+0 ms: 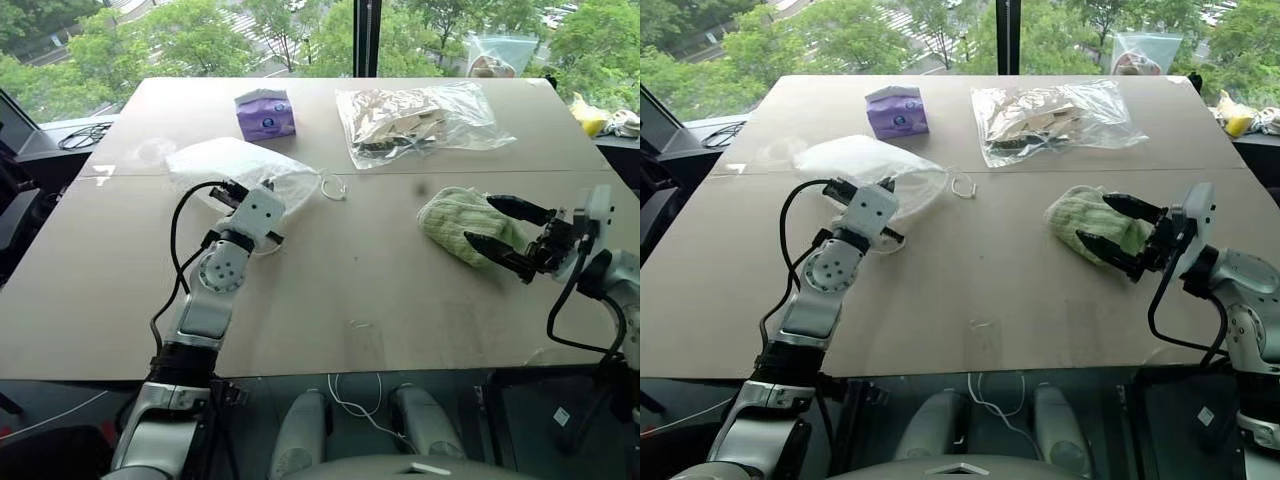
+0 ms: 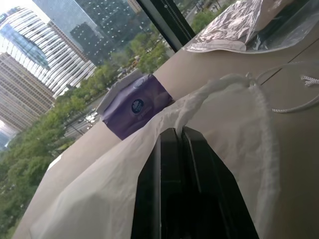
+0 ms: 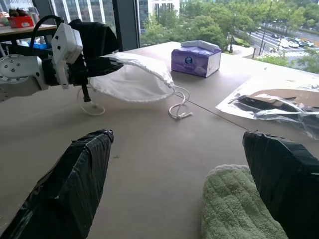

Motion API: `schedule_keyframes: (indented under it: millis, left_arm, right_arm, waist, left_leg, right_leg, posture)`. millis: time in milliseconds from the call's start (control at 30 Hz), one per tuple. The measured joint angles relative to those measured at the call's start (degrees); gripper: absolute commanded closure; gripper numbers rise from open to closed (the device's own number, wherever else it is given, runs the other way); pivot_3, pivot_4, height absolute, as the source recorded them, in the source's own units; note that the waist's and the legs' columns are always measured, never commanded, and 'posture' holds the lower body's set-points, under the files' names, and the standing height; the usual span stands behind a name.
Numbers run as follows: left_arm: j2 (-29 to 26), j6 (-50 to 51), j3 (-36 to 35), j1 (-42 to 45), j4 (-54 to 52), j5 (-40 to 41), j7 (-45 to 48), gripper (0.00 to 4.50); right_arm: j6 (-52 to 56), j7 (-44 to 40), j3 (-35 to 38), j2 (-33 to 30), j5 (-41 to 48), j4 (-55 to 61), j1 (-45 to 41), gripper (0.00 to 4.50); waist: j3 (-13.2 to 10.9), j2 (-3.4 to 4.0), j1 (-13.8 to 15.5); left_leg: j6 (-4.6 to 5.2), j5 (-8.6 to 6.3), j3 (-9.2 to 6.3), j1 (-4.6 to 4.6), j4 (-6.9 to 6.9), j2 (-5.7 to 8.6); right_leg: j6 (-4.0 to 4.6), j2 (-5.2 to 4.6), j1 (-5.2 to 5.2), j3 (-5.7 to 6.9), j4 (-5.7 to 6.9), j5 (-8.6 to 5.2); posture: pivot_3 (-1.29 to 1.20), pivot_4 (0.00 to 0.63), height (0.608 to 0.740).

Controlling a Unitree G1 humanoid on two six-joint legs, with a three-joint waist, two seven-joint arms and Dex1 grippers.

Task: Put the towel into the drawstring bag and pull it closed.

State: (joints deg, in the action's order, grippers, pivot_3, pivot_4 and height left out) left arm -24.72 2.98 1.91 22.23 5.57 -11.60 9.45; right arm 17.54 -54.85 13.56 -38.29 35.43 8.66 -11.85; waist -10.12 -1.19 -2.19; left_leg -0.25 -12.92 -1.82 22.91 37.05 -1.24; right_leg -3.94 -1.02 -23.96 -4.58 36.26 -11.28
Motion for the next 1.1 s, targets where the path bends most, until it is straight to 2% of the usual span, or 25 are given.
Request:
schedule_keyframes:
  millis: [100, 200, 400, 500, 567, 667, 800, 900, 933, 967, 1000, 1033, 1100]
  left_arm:
    - [2.5, 4.3, -1.7, 0.7, 0.0, 3.8, 1.6, 4.47]
    - [2.4, 5.2, -1.9, 1.2, 0.0, 5.0, 3.3, 4.47]
    - [2.5, 5.1, -1.5, 0.9, -0.3, 5.0, 4.5, 4.47]
    - [2.5, 5.0, -1.5, 0.6, -0.3, 5.0, 4.5, 4.47]
    - [2.5, 4.9, -1.4, 0.7, -0.2, 5.0, 4.5, 4.47]
    - [2.5, 4.8, -1.5, 0.7, -0.2, 4.9, 4.4, 4.47]
    - [2.5, 4.1, -1.5, 0.4, -0.2, 4.7, 4.3, 4.47]
    - [2.5, 4.1, -1.5, -0.5, -0.2, 4.5, 4.0, 4.47]
    - [2.5, 4.1, -1.5, -0.6, -0.2, 4.4, 4.0, 4.50]
    - [2.5, 4.0, -1.4, -0.6, -0.2, 4.4, 4.0, 4.50]
    - [2.5, 4.0, -1.4, -0.7, -0.2, 4.4, 3.9, 4.50]
    - [2.5, 4.0, -1.4, -0.8, -0.2, 4.4, 3.9, 4.50]
    - [2.5, 4.1, -1.4, -1.2, -0.2, 4.3, 3.9, 4.50]
  right_arm:
    - [1.1, 8.7, -3.3, -1.8, -10.5, -3.3, -2.6, 0.00]
    - [1.7, 14.0, -7.2, -1.4, -18.1, -6.9, -4.7, 0.00]
    - [1.4, 20.2, -9.3, 2.6, -23.6, -16.3, -11.1, 0.00]
    - [6.8, 26.2, -8.9, 4.9, -25.2, -23.5, -17.0, 0.00]
    - [10.9, 29.0, -8.0, 5.5, -25.5, -27.2, -19.5, 0.00]
    - [19.7, 28.9, -5.5, 6.5, -22.2, -28.6, -21.9, 0.00]
    - [30.1, 26.5, -2.9, 7.2, -17.0, -27.9, -22.4, 0.00]
    - [36.6, 22.2, -1.8, 7.1, -12.5, -23.1, -20.3, 0.00]
    - [38.0, 20.8, -1.9, 7.1, -11.4, -21.4, -19.4, 0.56]
    - [39.4, 19.3, -2.4, 6.9, -10.4, -19.4, -18.2, 0.88]
    - [40.5, 18.3, -3.2, 6.8, -9.9, -17.8, -17.3, 1.58]
    - [40.7, 18.2, -3.3, 6.8, -9.8, -17.6, -17.2, 1.74]
    - [41.5, 17.2, -4.4, 7.1, -9.2, -16.3, -16.5, 2.73]
  waist:
    - [0.0, 0.00, -0.1]
    - [0.0, 0.00, -0.3]
    - [0.0, 0.00, -0.1]
    - [0.0, 0.00, -0.1]
    - [0.0, 0.01, 0.0]
    - [0.0, 0.00, 0.0]
    - [0.0, 0.00, -0.1]
    - [0.1, -0.10, -0.3]
    - [0.1, -0.12, -0.4]
    - [0.1, -0.13, -0.6]
    - [0.1, -0.14, -0.7]
    - [0.1, -0.14, -0.8]
    - [0.1, -0.14, -1.1]
  left_leg:
    - [0.00, 0.00, 0.03, 0.00, 0.08, 0.00]
    - [0.00, 0.00, 0.00, -0.05, 0.05, -0.01]
    - [0.00, 0.00, 0.00, -0.01, 0.06, 0.01]
    - [0.00, 0.00, 0.00, 0.00, 0.07, 0.01]
    - [0.00, 0.00, -0.03, 0.00, 0.06, 0.01]
    - [0.00, 0.00, -0.04, 0.01, 0.04, 0.01]
    - [0.01, 0.00, -0.06, -0.02, 0.04, 0.01]
    - [0.01, 0.00, -0.14, -0.06, 0.03, -0.03]
    - [0.01, 0.00, -0.14, -0.09, 0.01, -0.05]
    - [0.01, 0.00, -0.13, -0.11, 0.01, -0.07]
    - [0.01, 0.00, -0.13, -0.15, 0.01, -0.07]
    - [0.01, 0.00, -0.13, -0.15, 0.01, -0.08]
    - [0.01, 0.00, -0.14, -0.17, 0.02, -0.08]
  right_leg:
    - [0.18, 0.00, -0.01, -0.01, 0.03, -0.10]
    - [0.17, 0.04, -0.02, 0.00, 0.09, -0.10]
    - [0.00, 0.02, -0.01, -0.01, 0.08, 0.01]
    - [0.01, 0.01, -0.01, -0.02, 0.08, 0.02]
    - [0.03, 0.01, -0.01, 0.00, 0.09, 0.02]
    - [0.12, 0.02, 0.00, 0.00, 0.08, 0.08]
    - [0.08, 0.02, 0.07, 0.01, 0.08, 0.05]
    - [0.02, 0.06, 0.12, 0.09, 0.06, 0.01]
    - [0.02, 0.08, 0.13, 0.09, 0.06, 0.00]
    - [0.02, 0.10, 0.13, 0.09, 0.07, 0.00]
    - [0.02, 0.11, 0.13, 0.08, 0.09, 0.00]
    - [0.02, 0.11, 0.13, 0.09, 0.10, 0.00]
    - [0.02, 0.11, 0.13, 0.09, 0.12, 0.00]
  posture:
    - [0.00, 0.150, 0.740]
    - [0.00, 0.150, 0.740]
    - [0.00, 0.150, 0.740]
    - [0.00, 0.150, 0.740]
    - [0.00, 0.150, 0.740]
    - [0.00, 0.150, 0.740]
    - [0.00, 0.150, 0.740]
    - [0.00, 0.150, 0.740]
    - [0.00, 0.150, 0.740]
    - [0.00, 0.150, 0.740]
    - [0.00, 0.150, 0.740]
    - [0.00, 0.150, 0.740]
    - [0.00, 0.150, 0.740]
